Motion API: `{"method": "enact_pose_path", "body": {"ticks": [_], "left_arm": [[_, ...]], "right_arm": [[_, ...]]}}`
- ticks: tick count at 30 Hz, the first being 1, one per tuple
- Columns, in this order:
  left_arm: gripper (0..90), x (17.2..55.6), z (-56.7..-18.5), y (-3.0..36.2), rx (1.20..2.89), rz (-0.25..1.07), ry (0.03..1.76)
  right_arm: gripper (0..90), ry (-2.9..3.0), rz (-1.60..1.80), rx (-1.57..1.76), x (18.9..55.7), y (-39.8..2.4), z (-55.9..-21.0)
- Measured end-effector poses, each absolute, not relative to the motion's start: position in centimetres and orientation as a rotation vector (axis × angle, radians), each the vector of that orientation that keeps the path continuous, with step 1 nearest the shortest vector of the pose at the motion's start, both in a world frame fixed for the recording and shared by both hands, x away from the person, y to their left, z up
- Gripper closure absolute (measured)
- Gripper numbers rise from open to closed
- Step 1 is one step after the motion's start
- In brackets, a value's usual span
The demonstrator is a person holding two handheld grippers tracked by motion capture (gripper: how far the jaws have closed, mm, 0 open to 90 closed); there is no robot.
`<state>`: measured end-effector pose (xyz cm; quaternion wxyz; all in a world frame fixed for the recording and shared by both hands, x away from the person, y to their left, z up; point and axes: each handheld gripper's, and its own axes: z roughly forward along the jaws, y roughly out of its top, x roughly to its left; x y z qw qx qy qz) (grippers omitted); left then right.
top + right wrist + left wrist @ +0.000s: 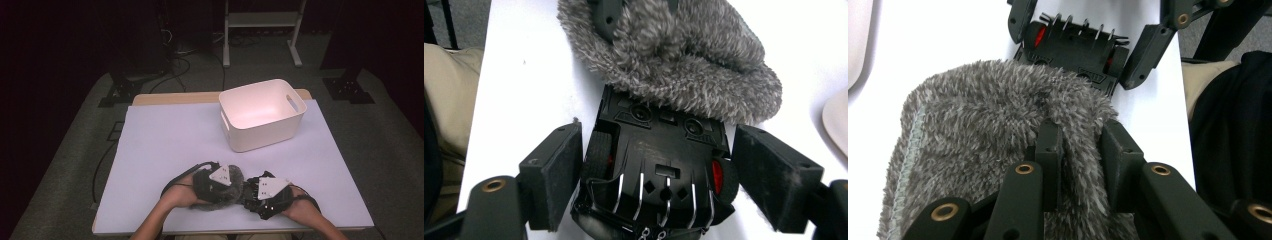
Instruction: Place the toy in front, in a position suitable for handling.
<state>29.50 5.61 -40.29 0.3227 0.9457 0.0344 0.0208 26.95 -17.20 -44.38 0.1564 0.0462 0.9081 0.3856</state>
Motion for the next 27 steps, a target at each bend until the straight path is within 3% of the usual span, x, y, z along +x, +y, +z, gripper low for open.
{"method": "enact_pose_path", "body": {"ticks": [8,18,22,27], "left_arm": [[72.4,29.4,-39.8,5.8,2.461,0.053,0.092],[71.9,28.8,-39.3,6.4,2.444,0.089,0.095],[70.9,28.8,-39.4,6.0,2.45,0.129,0.09],[71.2,28.9,-38.7,4.8,2.475,0.276,0.084]], "right_arm": [[21.7,2.661,1.071,0.193,27.7,-17.2,-45.0],[22.0,2.797,1.243,0.514,30.1,-17.9,-44.7],[22.0,2.837,1.36,0.651,31.3,-18.6,-44.9],[21.8,2.878,1.508,0.832,32.8,-19.5,-45.3]]}}
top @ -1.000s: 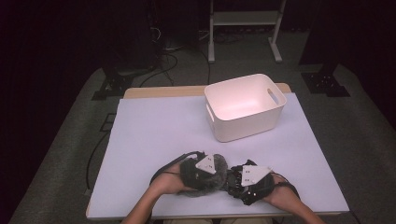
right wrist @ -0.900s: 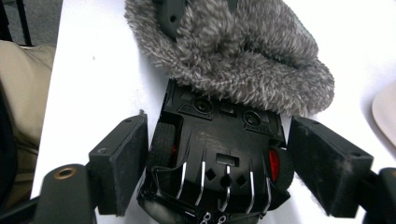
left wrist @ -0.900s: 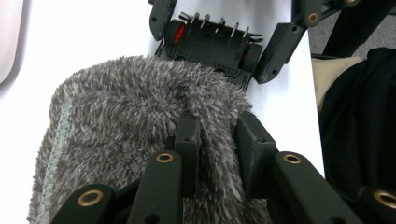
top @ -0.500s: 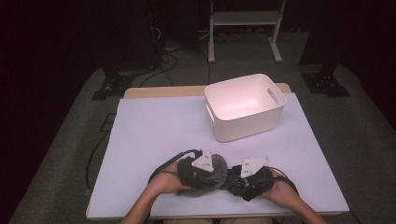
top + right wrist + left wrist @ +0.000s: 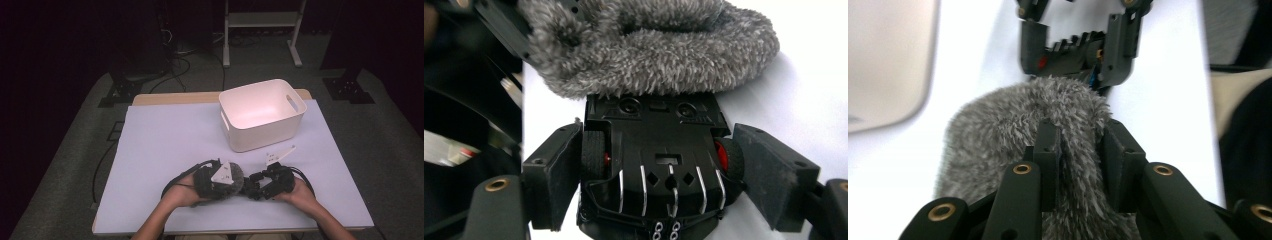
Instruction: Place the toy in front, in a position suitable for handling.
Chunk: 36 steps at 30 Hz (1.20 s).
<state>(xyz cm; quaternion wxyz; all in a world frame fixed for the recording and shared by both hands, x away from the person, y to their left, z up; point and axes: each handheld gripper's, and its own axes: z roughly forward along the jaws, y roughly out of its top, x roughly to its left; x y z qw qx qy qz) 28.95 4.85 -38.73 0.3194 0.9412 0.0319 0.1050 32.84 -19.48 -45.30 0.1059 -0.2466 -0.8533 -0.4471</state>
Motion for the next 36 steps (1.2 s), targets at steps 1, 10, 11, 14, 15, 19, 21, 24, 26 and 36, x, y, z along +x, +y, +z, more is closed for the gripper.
{"method": "enact_pose_path", "body": {"ticks": [1,10,11,14,15,19,21,24,26,36], "left_arm": [[71.3,29.0,-38.7,4.6,2.483,0.301,0.081],[71.5,29.2,-39.0,3.7,2.5,0.375,0.059],[71.5,29.2,-39.0,3.7,2.5,0.375,0.059],[71.5,29.1,-39.1,3.7,2.498,0.383,0.056],[71.5,29.2,-39.1,3.7,2.5,0.38,0.055],[71.5,29.3,-39.1,3.8,2.488,0.377,0.058],[71.5,29.3,-39.1,3.8,2.486,0.377,0.058],[71.5,29.3,-39.1,3.9,2.483,0.367,0.059],[71.4,29.4,-39.2,4.0,2.485,0.363,0.056],[71.3,29.7,-39.0,4.0,2.469,0.352,0.078]], "right_arm": [[21.7,-2.477,-1.315,-0.742,33.1,-19.6,-45.4],[21.1,-2.457,-1.336,-0.753,33.5,-19.9,-45.3],[21.1,-2.457,-1.336,-0.753,33.5,-19.9,-45.3],[20.8,-2.498,-1.332,-0.738,33.3,-19.8,-45.1],[20.8,-2.501,-1.332,-0.736,33.3,-19.8,-45.1],[20.5,-2.528,-1.329,-0.722,33.2,-19.7,-45.0],[20.7,-2.506,-1.328,-0.735,33.3,-19.9,-45.0],[20.8,-2.476,-1.327,-0.743,33.5,-20.1,-45.0],[20.8,-2.479,-1.325,-0.748,33.4,-20.2,-44.9],[21.4,-2.755,-1.387,-0.604,30.8,-19.9,-42.6]]}}
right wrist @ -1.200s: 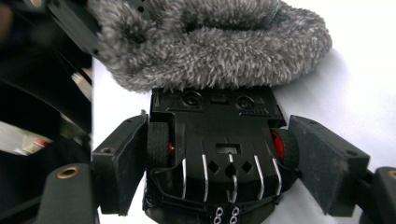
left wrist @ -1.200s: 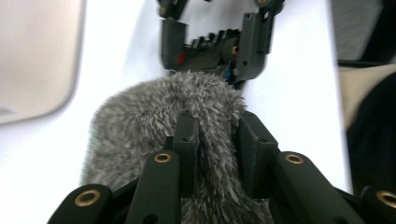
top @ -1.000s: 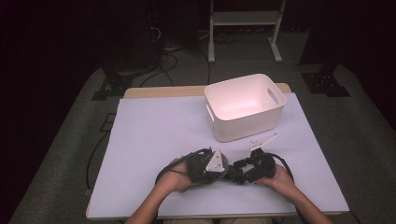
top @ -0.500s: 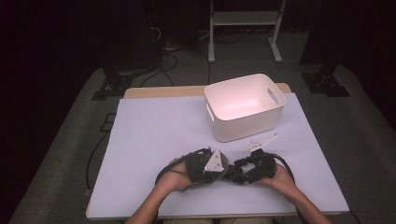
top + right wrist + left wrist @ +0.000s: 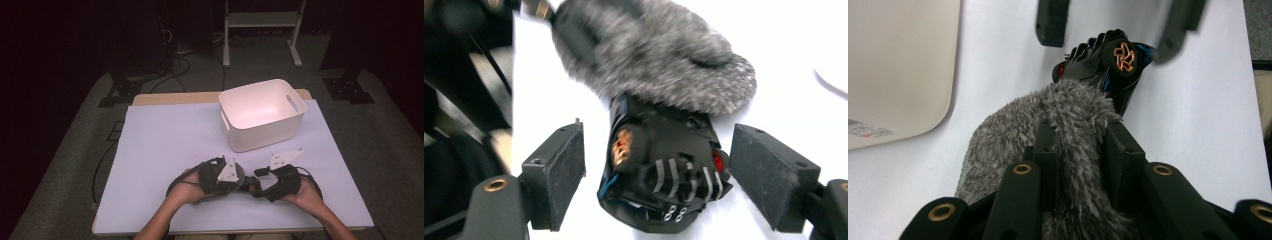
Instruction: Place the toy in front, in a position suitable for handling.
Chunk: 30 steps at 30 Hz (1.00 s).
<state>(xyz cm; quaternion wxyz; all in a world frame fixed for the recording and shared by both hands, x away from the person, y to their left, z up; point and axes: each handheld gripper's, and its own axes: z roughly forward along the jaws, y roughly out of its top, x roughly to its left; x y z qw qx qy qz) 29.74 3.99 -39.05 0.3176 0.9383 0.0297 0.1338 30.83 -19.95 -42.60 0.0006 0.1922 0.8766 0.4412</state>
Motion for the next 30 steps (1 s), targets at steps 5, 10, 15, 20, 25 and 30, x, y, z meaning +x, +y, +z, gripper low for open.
{"method": "enact_pose_path", "body": {"ticks": [5,10,15,20,25,30], "left_arm": [[71.4,30.2,-38.9,3.9,2.46,0.359,0.095],[71.5,31.0,-38.6,3.8,2.452,0.367,0.115],[71.6,31.4,-38.4,3.7,2.448,0.364,0.12],[71.9,31.9,-38.3,4.1,2.42,0.345,0.154],[73.5,32.2,-37.9,5.0,2.388,0.277,0.184],[73.5,31.5,-37.3,5.8,2.363,0.23,0.17]], "right_arm": [[22.9,2.684,1.185,0.396,29.5,-18.0,-42.8],[29.8,2.668,1.089,0.327,29.9,-16.6,-43.5],[38.2,2.662,1.028,0.305,30.8,-15.9,-44.2],[49.9,2.647,1.015,0.281,31.3,-15.8,-44.3],[56.0,2.757,1.109,0.265,31.7,-15.9,-44.1],[56.0,2.848,1.214,0.263,31.7,-15.9,-44.3]]}}
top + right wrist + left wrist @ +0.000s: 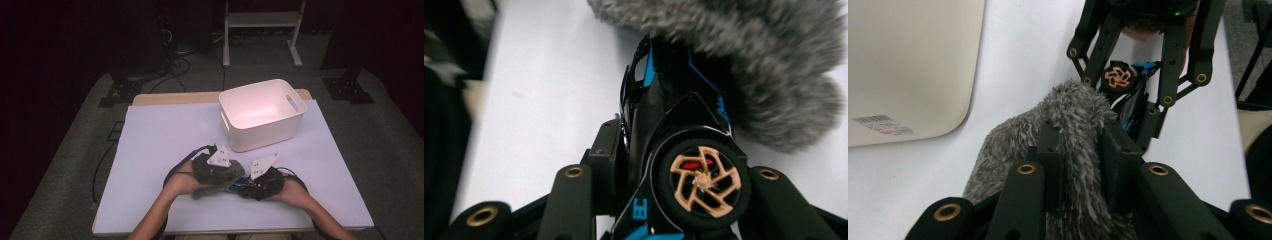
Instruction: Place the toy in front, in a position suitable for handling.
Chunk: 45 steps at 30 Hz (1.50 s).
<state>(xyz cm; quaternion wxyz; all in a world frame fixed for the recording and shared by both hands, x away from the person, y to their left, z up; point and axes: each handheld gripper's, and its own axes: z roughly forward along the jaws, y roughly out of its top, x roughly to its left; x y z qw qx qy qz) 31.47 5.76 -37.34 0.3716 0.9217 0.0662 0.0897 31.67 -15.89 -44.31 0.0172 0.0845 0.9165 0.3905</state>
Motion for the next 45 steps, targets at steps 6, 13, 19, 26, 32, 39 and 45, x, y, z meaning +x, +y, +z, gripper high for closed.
{"method": "enact_pose_path", "body": {"ticks": [6,13,19,26,32,39,45], "left_arm": [[73.9,29.6,-36.3,7.0,2.328,0.175,0.131],[73.9,29.2,-37.1,7.3,2.358,0.178,0.137],[73.8,30.2,-38.0,6.8,2.382,0.202,0.16],[73.9,31.7,-38.5,6.0,2.43,0.242,0.179],[74.7,32.5,-38.4,6.4,2.398,0.211,0.212],[76.2,33.1,-37.6,7.9,2.338,0.189,0.268],[76.3,33.0,-38.4,7.9,2.331,0.136,0.277]], "right_arm": [[55.8,2.978,1.363,0.325,30.5,-15.7,-44.1],[55.5,3.05,1.414,0.477,31.3,-16.6,-44.5],[42.3,2.969,1.378,0.518,31.8,-17.2,-44.1],[34.5,2.839,1.27,0.473,31.9,-17.9,-43.0],[30.4,2.818,1.269,0.46,32.3,-17.8,-43.9],[21.0,2.782,1.215,0.369,32.3,-17.7,-43.8],[14.4,2.789,1.064,0.271,31.8,-15.9,-45.0]]}}
